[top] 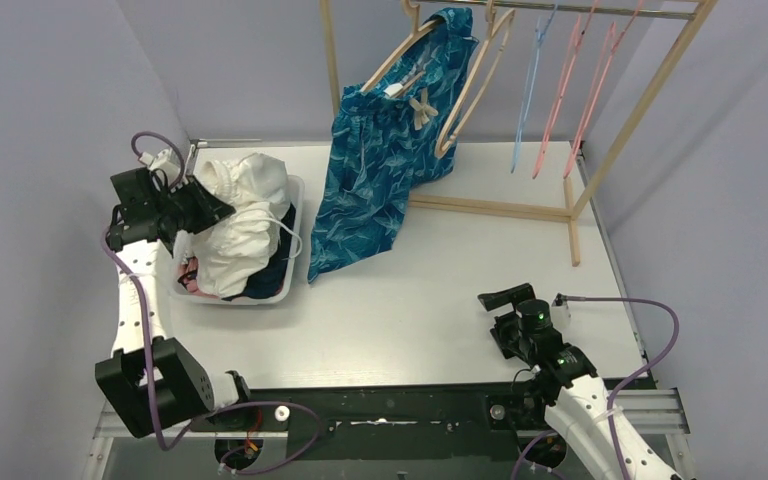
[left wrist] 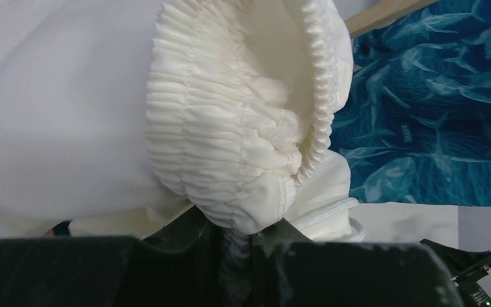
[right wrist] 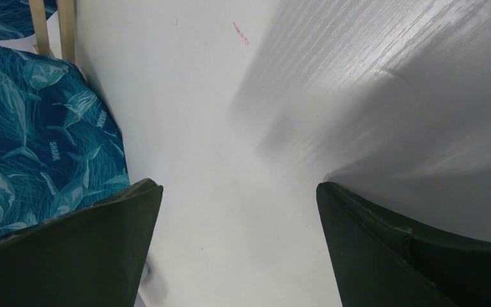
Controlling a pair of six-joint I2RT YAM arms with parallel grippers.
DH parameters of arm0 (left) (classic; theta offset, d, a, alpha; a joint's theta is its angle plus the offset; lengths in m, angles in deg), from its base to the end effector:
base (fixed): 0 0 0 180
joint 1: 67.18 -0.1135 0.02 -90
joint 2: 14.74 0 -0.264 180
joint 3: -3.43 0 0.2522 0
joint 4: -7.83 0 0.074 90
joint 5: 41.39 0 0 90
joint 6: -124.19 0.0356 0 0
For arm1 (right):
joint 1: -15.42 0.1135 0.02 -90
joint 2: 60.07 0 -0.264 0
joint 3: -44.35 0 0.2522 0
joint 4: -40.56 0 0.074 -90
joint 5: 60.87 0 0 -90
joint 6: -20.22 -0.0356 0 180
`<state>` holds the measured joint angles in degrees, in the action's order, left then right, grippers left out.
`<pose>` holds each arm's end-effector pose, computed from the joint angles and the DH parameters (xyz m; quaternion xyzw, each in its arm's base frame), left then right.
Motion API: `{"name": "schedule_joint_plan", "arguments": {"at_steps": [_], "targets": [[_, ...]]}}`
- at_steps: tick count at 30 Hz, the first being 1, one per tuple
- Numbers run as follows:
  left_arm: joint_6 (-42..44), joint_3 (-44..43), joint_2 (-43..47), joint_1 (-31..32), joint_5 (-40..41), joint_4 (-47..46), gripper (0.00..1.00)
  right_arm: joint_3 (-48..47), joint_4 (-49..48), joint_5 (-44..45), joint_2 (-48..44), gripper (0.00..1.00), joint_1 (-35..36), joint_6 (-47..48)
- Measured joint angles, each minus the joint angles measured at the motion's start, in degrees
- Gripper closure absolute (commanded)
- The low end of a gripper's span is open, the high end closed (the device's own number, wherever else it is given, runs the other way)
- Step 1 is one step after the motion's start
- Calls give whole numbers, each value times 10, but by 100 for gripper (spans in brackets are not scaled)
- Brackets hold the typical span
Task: Remove the shorts from the hanger
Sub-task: Place the shorts in the basket.
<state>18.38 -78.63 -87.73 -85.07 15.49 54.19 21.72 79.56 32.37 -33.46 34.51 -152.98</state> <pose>0.2671 0.0658 0.3428 -0.1279 0.8587 -0.2476 0.4301 0.1100 0.0359 0.1396 0.4960 0.7709 0.2943 0.2703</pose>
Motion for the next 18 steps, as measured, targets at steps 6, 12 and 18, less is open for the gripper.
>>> {"name": "schedule_joint_plan", "arguments": {"at_steps": [6,12,18], "targets": [[-39,84,-49,-83,-18,-66,100,0,-3,0,3,1,0,0],[-6,54,-116,-12,103,-61,100,0,-25,-1,23,1,0,0],[26,49,-180,71,207,-56,100,0,-49,-7,45,1,0,0]]}}
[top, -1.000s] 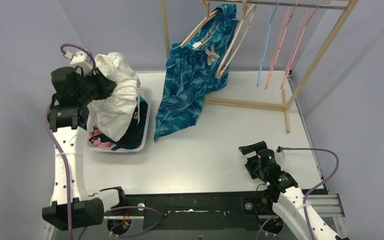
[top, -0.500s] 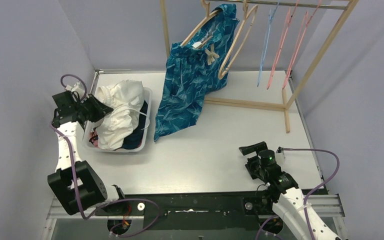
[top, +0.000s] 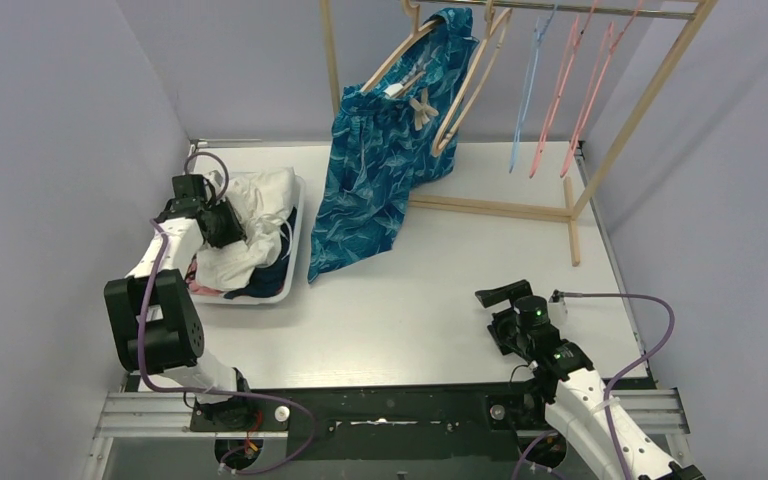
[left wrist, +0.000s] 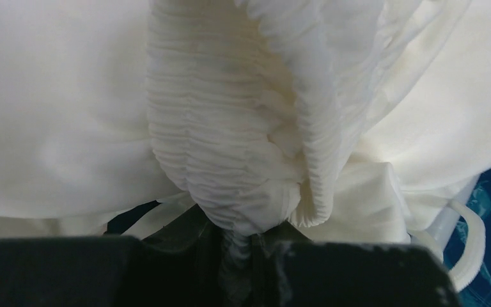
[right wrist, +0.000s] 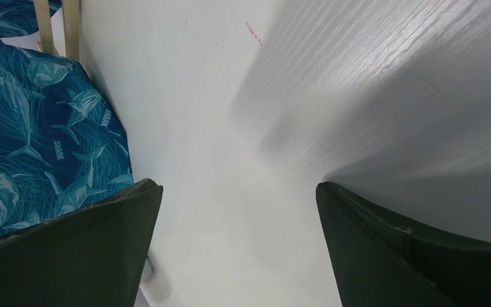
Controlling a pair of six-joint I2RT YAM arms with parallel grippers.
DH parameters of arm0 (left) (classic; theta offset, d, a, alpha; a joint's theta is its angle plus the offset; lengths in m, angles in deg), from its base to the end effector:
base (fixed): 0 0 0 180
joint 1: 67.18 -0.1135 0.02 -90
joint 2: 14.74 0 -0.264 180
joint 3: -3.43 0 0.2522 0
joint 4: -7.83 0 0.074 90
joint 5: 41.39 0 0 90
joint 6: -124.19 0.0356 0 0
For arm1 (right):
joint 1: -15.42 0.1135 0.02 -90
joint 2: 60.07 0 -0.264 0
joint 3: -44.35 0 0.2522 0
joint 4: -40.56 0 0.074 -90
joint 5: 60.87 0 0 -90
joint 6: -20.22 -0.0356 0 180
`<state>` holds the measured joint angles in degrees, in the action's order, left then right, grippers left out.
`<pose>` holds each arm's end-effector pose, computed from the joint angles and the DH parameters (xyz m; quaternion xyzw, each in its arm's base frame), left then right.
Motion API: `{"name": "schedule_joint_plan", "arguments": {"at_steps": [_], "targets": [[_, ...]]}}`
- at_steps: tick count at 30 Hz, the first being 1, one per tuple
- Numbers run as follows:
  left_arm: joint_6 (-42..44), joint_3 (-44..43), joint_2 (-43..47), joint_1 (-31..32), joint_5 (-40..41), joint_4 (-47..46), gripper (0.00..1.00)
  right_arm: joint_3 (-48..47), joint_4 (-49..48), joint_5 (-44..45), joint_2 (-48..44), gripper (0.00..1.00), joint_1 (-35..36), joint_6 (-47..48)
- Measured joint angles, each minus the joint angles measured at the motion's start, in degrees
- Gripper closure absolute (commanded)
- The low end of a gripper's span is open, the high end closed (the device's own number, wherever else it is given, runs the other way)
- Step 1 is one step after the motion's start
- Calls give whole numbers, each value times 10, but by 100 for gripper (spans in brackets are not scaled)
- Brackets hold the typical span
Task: Remove the shorts from the hanger
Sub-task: Place the shorts in the basket.
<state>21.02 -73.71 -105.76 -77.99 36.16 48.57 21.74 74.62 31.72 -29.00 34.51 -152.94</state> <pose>0.3280 0.0548 0.2283 -0.1645 0.9333 -0.1095 0.2999 0.1178 0.0391 0.1386 0.4931 0.7710 0.3004 0.2687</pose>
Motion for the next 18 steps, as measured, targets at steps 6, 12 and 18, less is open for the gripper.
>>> {"name": "schedule_joint_plan", "arguments": {"at_steps": [6,12,18], "targets": [[9,4,7,-1,28,3,53,0,0,1,0,1,0,2],[26,-29,79,-3,88,61,35,0,2,4,-3,2,0,2],[34,-130,123,-2,95,106,33,-12,9,11,18,1,0,11]]}}
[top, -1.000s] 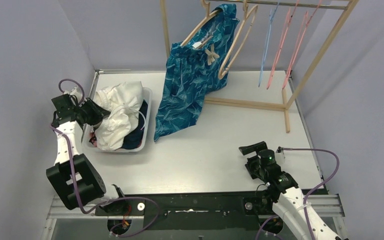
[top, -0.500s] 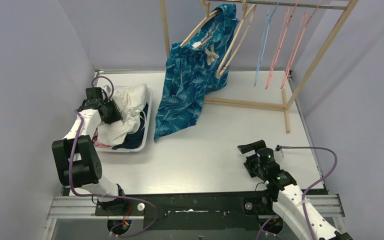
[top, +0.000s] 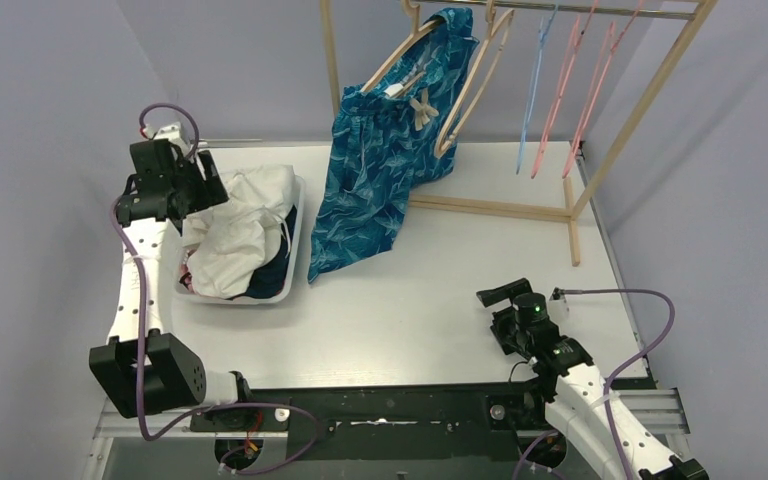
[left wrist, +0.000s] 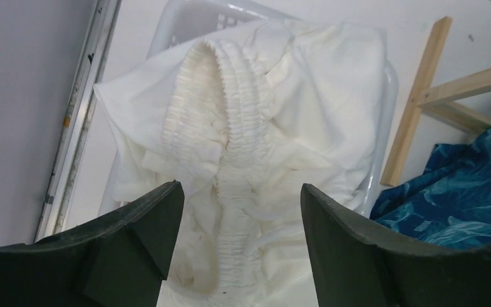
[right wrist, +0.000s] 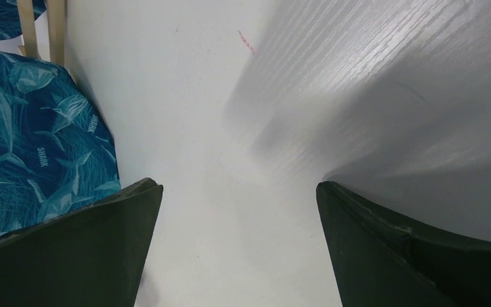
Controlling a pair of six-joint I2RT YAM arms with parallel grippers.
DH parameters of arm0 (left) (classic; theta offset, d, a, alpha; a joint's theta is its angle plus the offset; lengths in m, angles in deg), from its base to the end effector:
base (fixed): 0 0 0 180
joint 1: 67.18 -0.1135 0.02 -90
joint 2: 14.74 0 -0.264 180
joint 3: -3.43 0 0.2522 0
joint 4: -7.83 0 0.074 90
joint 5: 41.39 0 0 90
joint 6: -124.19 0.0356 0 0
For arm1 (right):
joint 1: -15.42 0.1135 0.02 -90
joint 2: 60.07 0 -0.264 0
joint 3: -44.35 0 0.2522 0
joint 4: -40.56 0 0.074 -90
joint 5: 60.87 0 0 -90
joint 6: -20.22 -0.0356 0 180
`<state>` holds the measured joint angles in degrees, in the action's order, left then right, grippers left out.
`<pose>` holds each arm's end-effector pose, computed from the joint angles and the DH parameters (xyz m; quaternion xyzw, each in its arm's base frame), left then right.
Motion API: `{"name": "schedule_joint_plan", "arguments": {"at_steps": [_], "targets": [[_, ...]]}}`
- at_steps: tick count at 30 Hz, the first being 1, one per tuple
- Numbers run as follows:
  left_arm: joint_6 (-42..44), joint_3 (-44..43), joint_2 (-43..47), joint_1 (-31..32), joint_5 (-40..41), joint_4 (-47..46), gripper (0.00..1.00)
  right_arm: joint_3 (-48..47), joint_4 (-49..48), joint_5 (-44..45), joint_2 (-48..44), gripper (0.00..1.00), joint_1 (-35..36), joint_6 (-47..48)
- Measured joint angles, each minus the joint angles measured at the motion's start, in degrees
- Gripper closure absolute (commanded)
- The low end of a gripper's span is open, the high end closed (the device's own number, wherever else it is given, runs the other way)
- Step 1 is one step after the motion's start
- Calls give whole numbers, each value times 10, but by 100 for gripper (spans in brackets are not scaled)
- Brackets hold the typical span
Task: Remove the shorts from the hanger
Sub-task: Place the shorts in the basket.
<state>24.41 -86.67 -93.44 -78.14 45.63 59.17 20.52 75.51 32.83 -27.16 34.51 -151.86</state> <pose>0.2944 0.0551 0.3519 -0.1522 0.8930 -0.0192 0.4232 0.1200 0.0391 0.1410 0.4914 0.7780 0.2827 0.2708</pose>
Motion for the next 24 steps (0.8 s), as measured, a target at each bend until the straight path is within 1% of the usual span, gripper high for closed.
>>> {"name": "schedule_joint_plan", "arguments": {"at_steps": [3,7,9,12,14,16,19,21,24], "targets": [[-2,-30,6,5,-5,0,33,-10,12,7,12,1,0,11],[-5,-52,-6,37,-35,-8,34,-17,26,12,14,1,0,20],[-5,-73,-33,69,-52,-27,36,-18,30,14,14,1,0,21],[-14,-94,-93,104,-77,-79,37,-20,35,14,12,1,0,22],[-28,-101,-148,112,-80,-105,43,-21,43,14,7,1,0,22],[-37,-106,-206,110,-75,-109,53,-21,53,15,0,1,0,22],[-49,-100,-292,106,-68,-105,63,-21,72,15,-20,1,0,21],[-55,-68,-327,104,-70,-118,65,-21,82,15,-36,1,0,19],[-65,-13,-330,104,-80,-155,65,-21,93,15,-58,1,0,18]]}}
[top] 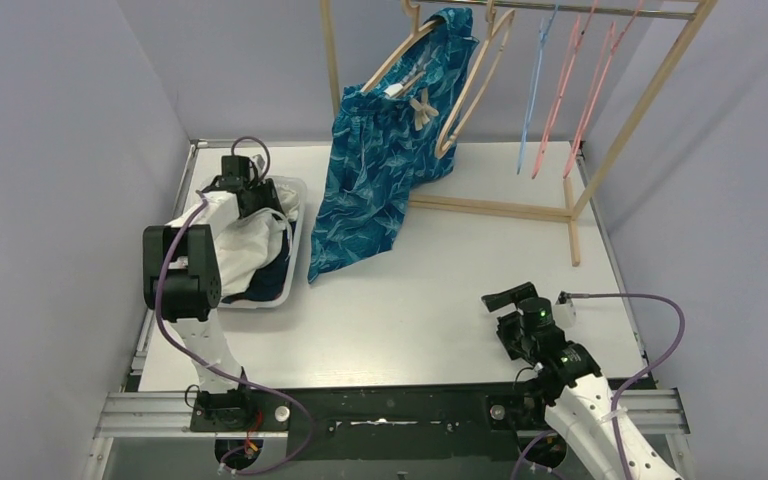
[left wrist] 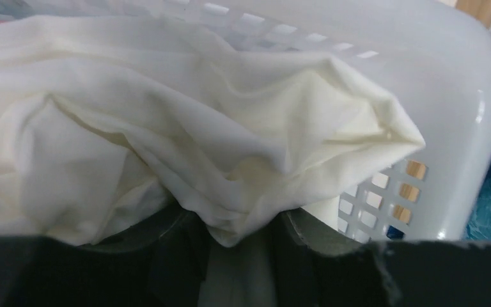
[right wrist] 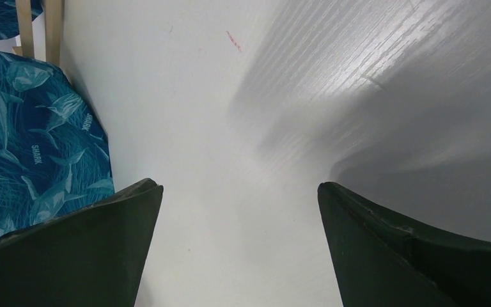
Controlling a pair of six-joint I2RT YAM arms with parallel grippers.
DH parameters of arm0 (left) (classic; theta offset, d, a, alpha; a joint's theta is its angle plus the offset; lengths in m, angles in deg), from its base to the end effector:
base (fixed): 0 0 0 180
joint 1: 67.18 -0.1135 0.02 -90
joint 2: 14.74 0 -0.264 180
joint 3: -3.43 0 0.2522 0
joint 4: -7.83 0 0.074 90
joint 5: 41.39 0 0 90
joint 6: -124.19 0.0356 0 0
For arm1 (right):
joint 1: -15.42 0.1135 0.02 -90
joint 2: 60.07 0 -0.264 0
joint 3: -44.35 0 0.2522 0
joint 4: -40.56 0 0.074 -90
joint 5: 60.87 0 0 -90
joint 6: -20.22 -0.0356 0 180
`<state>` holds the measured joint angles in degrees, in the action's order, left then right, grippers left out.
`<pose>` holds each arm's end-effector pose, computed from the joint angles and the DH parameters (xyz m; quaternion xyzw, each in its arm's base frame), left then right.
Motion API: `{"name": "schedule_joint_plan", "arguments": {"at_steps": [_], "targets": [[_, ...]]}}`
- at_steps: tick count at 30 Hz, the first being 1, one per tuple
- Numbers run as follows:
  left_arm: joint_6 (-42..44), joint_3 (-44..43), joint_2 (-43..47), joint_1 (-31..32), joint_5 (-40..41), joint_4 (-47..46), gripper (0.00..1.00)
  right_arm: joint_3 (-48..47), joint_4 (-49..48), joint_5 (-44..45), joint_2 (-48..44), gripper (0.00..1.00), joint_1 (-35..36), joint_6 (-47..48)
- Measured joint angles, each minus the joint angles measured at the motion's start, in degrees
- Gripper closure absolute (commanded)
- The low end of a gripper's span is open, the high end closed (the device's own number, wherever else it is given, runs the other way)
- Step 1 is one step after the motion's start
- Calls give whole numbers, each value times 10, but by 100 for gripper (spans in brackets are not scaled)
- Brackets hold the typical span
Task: Remove the shorts from the hanger
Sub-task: Place the shorts in the basket, then pick up the hanger from the clothes rod.
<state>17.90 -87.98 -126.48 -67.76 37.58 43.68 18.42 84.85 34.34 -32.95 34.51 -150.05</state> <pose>0.4150 -0.0026 0.1806 -0.1120 0.9461 -0.1307 0.2742 0.1087 0.0342 0.1506 0.4853 0.7871 0.2613 0.2769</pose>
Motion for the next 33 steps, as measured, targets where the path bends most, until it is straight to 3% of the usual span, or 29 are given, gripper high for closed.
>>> {"name": "schedule_joint_plan", "arguments": {"at_steps": [10,13,18,26,33], "targets": [[-12,25,79,0,-11,4,53,0,31,5,-26,0,0,20],[-36,62,159,2,-50,-17,42,1,11,-9,-46,0,0,45],[-70,110,315,18,-84,-67,34,12,-31,-37,-112,0,0,78],[-102,203,452,20,-140,-156,30,42,-51,-40,-212,0,0,94],[-148,275,481,20,-206,-192,28,42,-76,-39,-219,0,0,111]]}}
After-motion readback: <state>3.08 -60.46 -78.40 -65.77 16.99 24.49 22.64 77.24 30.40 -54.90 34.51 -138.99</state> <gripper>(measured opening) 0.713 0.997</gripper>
